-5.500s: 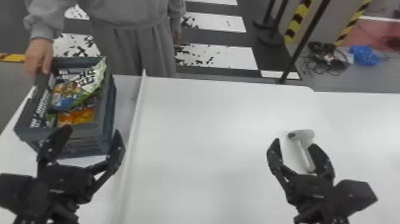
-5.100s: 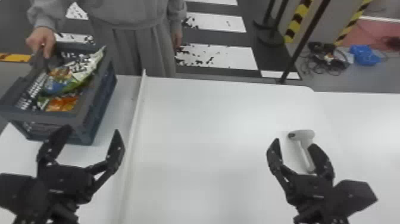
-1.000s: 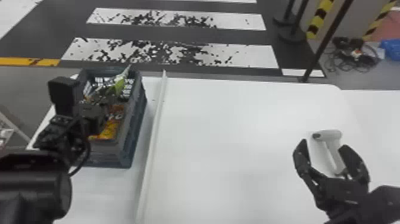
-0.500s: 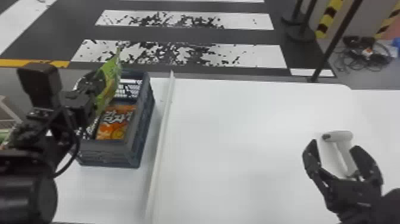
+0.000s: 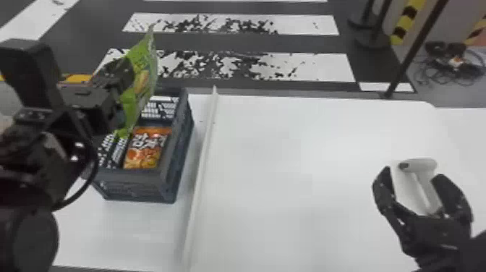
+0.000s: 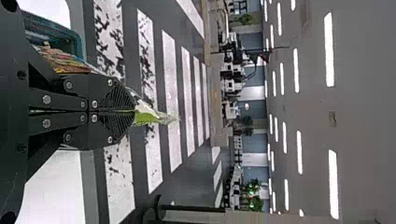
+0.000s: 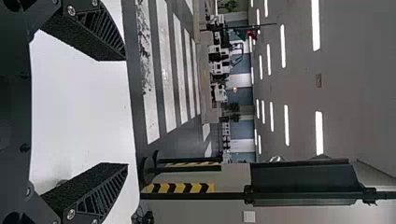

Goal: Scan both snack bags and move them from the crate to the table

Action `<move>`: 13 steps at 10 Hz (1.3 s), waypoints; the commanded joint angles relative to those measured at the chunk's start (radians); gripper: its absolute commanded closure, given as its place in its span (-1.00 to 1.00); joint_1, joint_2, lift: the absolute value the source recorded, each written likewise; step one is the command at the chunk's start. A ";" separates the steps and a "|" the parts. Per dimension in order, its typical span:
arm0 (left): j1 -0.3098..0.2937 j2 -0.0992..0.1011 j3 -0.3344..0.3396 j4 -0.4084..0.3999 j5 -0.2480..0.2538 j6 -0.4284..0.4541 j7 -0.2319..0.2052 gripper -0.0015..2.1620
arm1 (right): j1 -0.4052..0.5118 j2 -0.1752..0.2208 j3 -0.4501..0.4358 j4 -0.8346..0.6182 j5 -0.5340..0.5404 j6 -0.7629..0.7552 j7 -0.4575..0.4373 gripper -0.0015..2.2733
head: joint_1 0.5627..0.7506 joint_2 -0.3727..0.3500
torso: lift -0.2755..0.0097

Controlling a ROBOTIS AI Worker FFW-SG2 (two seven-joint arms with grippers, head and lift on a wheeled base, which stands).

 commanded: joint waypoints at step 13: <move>-0.241 -0.084 -0.850 0.693 -0.220 -0.286 0.032 0.98 | 0.018 0.019 -0.042 -0.012 -0.008 -0.002 -0.009 -0.89 | 0.41 -0.94 | 0.32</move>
